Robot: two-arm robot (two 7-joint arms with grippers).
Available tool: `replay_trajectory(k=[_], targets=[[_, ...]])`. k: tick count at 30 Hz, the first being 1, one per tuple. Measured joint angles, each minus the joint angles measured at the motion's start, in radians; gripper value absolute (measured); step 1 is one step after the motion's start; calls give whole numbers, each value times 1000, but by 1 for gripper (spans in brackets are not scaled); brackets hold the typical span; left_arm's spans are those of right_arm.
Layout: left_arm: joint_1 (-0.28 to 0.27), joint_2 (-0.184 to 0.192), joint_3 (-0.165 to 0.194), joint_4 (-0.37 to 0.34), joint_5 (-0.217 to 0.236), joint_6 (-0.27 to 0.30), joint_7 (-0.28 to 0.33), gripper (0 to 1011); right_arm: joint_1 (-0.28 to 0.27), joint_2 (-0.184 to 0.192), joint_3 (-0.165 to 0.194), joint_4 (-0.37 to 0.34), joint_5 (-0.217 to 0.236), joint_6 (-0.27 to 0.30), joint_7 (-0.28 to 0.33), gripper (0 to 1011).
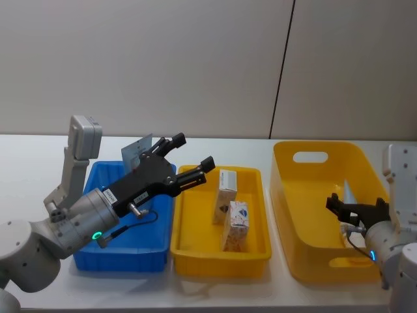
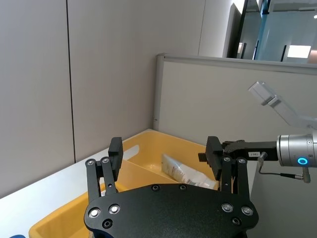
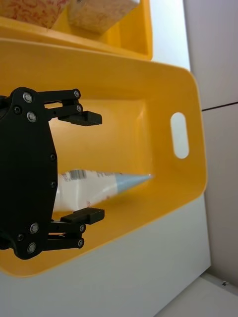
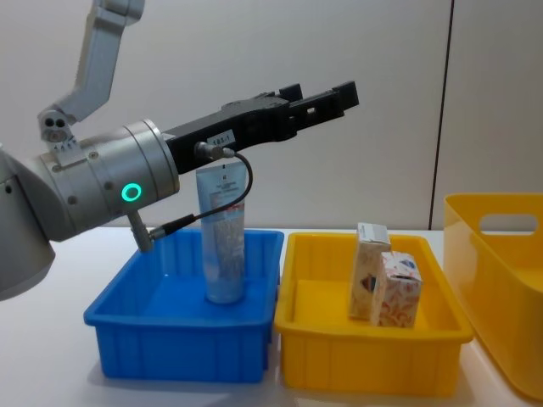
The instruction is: Bimanual collaborative sorting of washing and personal care products
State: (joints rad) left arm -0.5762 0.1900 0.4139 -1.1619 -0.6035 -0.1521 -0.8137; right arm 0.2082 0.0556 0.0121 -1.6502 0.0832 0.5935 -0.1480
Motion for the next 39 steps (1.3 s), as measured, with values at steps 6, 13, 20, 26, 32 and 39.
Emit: replay_trajectory(k=[6, 13, 20, 26, 32, 39], targets=[[0, 0, 0, 0, 0, 0, 0, 1002, -7, -4, 7, -19, 15, -36, 23, 1003], [0, 0, 0, 0, 0, 0, 0, 1001, -18, -10, 17, -47, 39, -92, 61, 1003], [12, 6, 1, -17, 12, 4, 28, 1002, -30, -20, 30, -84, 76, -166, 114, 1003], [40, 22, 5, -56, 47, 19, 95, 1002, -35, -26, 37, -109, 109, -215, 151, 1003], [74, 42, 9, -102, 88, 36, 175, 1002, -38, -23, 35, -111, 111, -221, 153, 1003], [113, 64, 13, -154, 133, 55, 266, 1001, -60, 12, 2, -111, 122, -260, 160, 1003]])
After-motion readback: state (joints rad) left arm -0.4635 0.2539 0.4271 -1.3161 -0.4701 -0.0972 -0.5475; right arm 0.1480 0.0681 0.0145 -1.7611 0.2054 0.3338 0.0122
